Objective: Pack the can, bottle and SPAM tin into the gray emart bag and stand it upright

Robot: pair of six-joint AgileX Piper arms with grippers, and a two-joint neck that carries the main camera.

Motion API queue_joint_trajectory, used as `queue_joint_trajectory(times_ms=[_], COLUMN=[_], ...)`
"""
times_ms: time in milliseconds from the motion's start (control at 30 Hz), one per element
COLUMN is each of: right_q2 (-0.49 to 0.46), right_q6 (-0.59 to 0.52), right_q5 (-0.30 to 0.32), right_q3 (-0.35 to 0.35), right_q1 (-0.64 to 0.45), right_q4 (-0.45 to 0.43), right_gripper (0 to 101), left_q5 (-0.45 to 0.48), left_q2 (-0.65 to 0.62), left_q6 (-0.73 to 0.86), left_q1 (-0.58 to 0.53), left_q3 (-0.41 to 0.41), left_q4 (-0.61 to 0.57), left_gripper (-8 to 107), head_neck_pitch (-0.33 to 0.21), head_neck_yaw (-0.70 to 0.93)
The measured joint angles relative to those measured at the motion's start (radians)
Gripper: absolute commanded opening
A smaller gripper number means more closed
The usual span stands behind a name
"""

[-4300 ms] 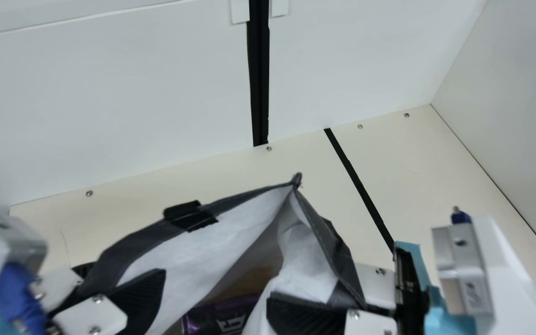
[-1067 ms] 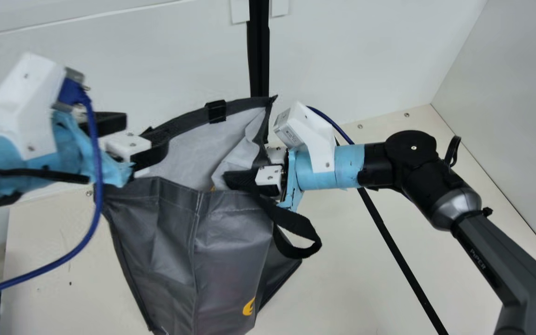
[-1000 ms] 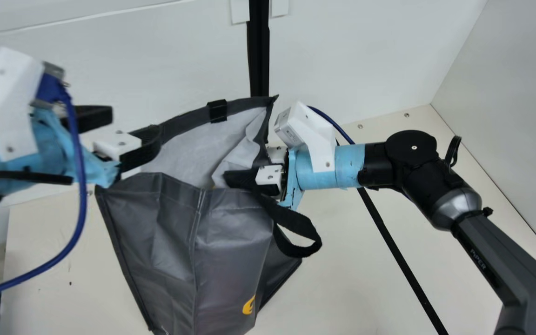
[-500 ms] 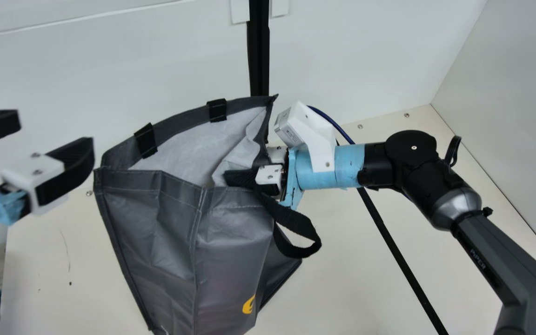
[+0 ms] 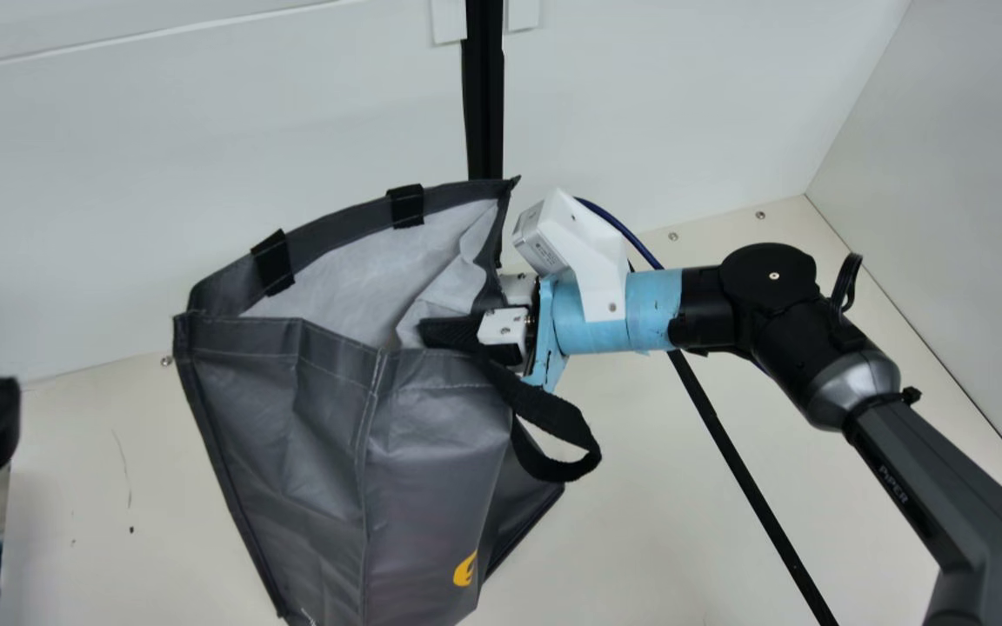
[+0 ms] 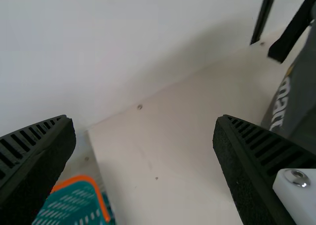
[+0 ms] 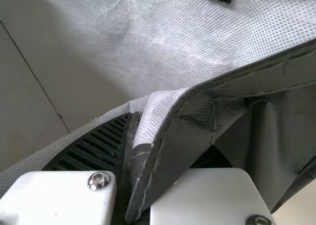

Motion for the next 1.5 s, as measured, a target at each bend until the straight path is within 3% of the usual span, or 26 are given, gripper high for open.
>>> queue_joint_trajectory(times_ms=[467, 1167, 1500], right_q2=[0.000, 0.000, -0.026], right_q6=[0.000, 0.000, 0.026], right_q5=[0.000, 0.000, -0.005], right_q3=[0.000, 0.000, 0.004], right_q1=[0.000, 0.000, -0.002], right_q4=[0.001, 0.001, -0.019], right_gripper=[0, 0, 0], left_q5=[-0.007, -0.129, -0.130], left_q2=[-0.170, -0.509, -0.521], left_q6=[-0.096, -0.206, -0.211], left_q1=[-0.036, -0.024, -0.024], left_q3=[0.184, 0.420, 0.426], left_q4=[0.274, 0.347, 0.347], left_gripper=[90, 90, 90], head_neck_pitch=[0.000, 0.000, 0.000], head_neck_yaw=[-0.002, -0.002, -0.002])
